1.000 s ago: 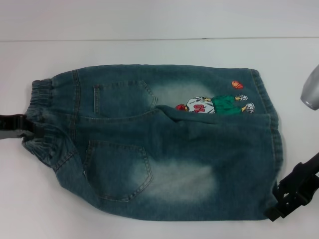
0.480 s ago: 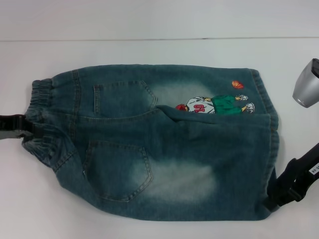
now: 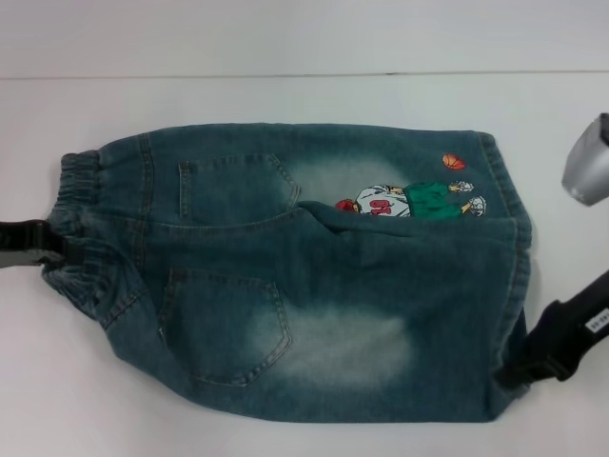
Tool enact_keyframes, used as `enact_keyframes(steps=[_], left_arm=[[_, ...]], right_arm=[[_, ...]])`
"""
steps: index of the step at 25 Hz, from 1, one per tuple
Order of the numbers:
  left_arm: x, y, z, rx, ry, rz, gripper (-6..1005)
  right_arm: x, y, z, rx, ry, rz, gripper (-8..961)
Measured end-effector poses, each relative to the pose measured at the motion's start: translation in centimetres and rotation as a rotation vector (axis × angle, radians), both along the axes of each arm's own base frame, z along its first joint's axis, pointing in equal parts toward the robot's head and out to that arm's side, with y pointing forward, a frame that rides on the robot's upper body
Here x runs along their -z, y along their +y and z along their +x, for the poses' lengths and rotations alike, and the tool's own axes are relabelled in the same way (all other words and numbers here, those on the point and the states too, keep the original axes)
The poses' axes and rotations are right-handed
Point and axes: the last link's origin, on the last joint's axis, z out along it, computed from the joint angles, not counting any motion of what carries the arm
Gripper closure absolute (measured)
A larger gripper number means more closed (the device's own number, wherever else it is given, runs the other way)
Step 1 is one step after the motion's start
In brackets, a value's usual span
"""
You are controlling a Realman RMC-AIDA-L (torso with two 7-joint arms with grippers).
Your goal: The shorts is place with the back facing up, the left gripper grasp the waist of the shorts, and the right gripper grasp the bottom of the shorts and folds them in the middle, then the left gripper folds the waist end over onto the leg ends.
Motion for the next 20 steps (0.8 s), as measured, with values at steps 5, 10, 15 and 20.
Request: enact_keyframes(steps=[5, 10, 15, 20], left_arm=[[-1.0, 0.2, -0.1, -0.016, -0.086, 0.099, 967], [-1.3, 0.5, -1.2, -0.051, -0.187, 0.232, 967], [-0.4, 1.1, -2.3, -0.083, -0.201, 0.309, 967], [0.2, 2.0, -2.9, -0.098, -0.188, 0.39, 967]], right_arm=[[-2.1, 0.9, 0.6, 0.019, 0.187, 0.15, 946], [-4.2, 2.4, 2.4, 0.103, 0.414, 0.427, 945], [-3.3, 3.9, 4.2, 0.188, 0.469, 0.683, 944], [-1.2, 5.3, 4.6, 0.22, 0.45, 0.836, 945]])
